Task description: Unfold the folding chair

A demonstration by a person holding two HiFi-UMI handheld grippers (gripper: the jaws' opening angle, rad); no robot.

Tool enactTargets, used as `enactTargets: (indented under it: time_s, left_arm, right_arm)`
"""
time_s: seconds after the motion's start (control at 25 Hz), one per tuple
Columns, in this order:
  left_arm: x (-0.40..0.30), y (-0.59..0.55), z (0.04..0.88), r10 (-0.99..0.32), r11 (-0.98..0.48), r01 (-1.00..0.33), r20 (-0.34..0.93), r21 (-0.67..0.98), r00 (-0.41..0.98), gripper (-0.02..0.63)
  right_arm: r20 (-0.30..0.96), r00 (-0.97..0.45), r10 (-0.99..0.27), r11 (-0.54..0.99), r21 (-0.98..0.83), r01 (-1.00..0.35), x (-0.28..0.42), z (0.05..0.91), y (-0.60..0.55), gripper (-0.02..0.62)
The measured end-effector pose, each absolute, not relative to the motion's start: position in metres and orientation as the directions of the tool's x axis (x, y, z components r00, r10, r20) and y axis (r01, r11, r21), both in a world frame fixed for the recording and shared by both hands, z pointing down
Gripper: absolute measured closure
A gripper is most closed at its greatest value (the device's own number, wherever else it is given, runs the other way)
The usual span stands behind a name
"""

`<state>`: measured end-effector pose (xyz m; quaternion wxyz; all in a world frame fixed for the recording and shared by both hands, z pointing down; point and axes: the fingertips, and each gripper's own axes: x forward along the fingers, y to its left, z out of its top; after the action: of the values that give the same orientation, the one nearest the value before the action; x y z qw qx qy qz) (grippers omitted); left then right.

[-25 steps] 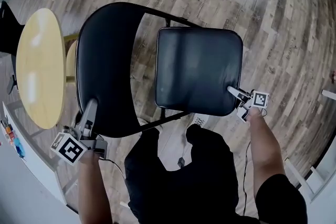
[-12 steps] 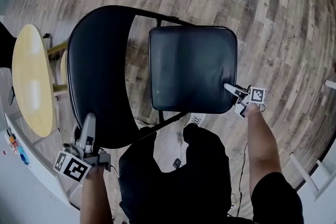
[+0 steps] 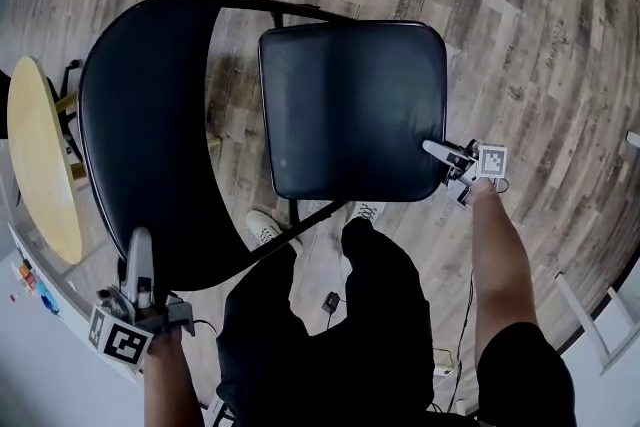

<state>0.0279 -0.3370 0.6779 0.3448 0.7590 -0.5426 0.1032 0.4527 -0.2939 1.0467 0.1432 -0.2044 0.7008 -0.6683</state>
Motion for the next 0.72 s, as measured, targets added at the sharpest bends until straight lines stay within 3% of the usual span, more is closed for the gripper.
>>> enactTargets:
  time_s: [0.24, 0.52, 0.72]
  left_arm:
    - [0.03, -0.337, 0.679, -0.759, -0.187, -0.893, 0.518, 0.408, 0.395, 0.503]
    - [0.03, -0.337, 0.68, -0.759, -0.167, -0.908, 0.538, 0.384, 0.367, 0.494]
    - [0.031, -0.338, 0.682, -0.741, -0.139, -0.919, 0.577, 0.368, 0.344, 0.47]
  right_arm:
    - [0.093, -0.827, -0.555, -0.018, -0.995, -0.1, 0.487, 1.048, -0.279, 0.356]
    - [0.417, -0.605, -0.678, -0.178, -0.892, -0.415, 0.57, 1.047, -0.274, 0.357]
    - [0.395, -0.597, -0.698, -0.152, -0.897, -0.416, 0.565, 0.994, -0.277, 0.357]
